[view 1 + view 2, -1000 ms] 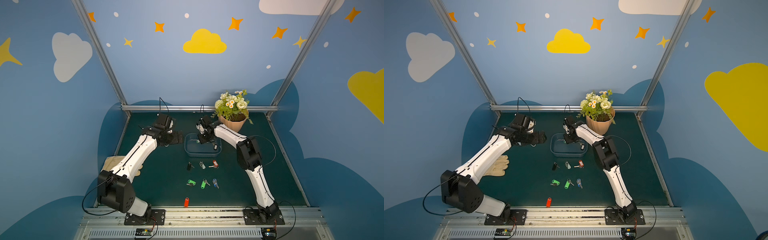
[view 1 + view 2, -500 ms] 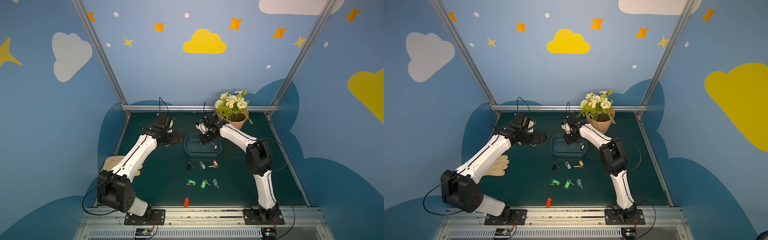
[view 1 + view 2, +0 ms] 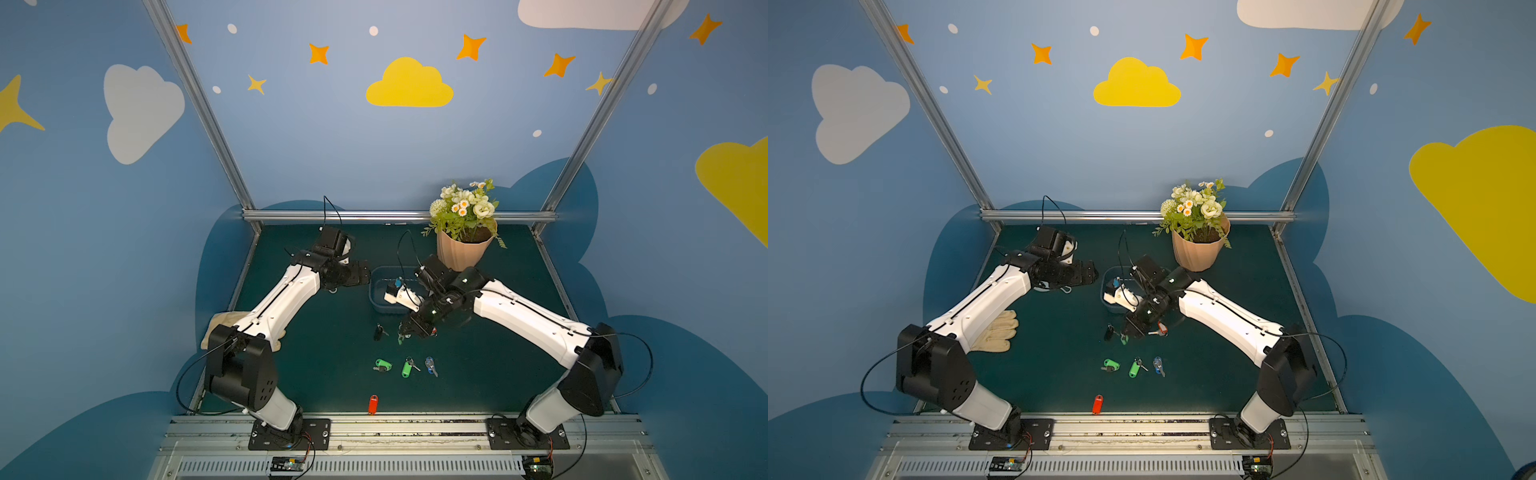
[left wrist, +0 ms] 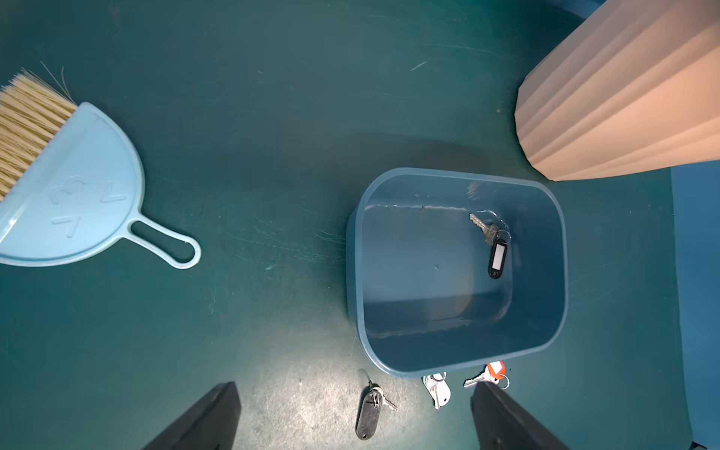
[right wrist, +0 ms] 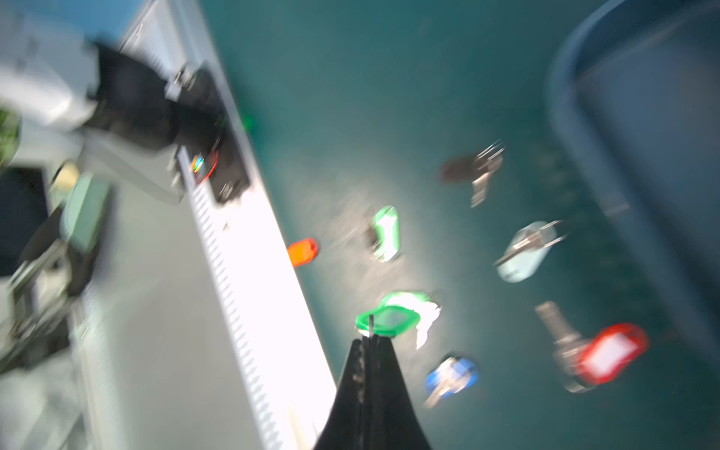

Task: Take the keys out of the storage box
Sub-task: Place the key at the center of the board.

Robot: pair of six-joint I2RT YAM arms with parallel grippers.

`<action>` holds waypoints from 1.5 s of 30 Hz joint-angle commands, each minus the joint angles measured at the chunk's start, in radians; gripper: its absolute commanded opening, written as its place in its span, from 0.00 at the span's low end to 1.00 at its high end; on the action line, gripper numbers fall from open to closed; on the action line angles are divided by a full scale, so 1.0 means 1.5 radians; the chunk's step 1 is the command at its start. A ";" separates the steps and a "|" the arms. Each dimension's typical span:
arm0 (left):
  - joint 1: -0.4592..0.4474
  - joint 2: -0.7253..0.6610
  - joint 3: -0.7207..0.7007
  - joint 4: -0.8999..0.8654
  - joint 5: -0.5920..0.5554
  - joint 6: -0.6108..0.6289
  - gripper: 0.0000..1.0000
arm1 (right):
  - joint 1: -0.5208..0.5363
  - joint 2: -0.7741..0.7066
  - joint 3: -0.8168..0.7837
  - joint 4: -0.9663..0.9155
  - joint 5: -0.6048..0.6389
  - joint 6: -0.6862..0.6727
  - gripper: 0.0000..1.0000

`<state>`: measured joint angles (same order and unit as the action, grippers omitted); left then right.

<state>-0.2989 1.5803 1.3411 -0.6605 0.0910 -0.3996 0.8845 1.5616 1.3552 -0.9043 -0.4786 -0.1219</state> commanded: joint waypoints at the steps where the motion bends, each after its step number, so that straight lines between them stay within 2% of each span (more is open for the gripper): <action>1: 0.005 0.005 0.020 0.016 0.010 0.007 0.99 | 0.025 -0.026 -0.070 -0.049 -0.015 -0.008 0.00; 5: 0.006 0.011 0.018 0.022 0.014 0.002 0.99 | 0.056 -0.020 -0.142 -0.031 0.009 -0.007 0.00; 10: 0.006 0.009 0.011 0.028 0.036 0.003 0.99 | 0.061 0.011 -0.167 0.007 0.010 -0.010 0.00; 35: 0.005 -0.007 -0.066 0.076 0.031 0.015 0.99 | 0.142 0.158 -0.130 0.011 0.083 -0.034 0.02; 36: 0.006 -0.009 -0.071 0.078 0.031 0.014 0.99 | 0.143 0.159 -0.130 0.010 0.083 -0.035 0.05; 40: 0.006 -0.011 -0.074 0.079 0.031 0.012 0.99 | 0.148 0.160 -0.122 0.003 0.093 -0.041 0.29; 45: 0.006 0.002 -0.059 0.080 0.032 0.017 0.99 | 0.151 0.162 -0.111 -0.008 0.112 -0.046 0.39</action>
<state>-0.2943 1.5837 1.2320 -0.5457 0.1284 -0.3885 1.1034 1.7939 1.1599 -0.8856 -0.3351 -0.1818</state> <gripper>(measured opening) 0.987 0.383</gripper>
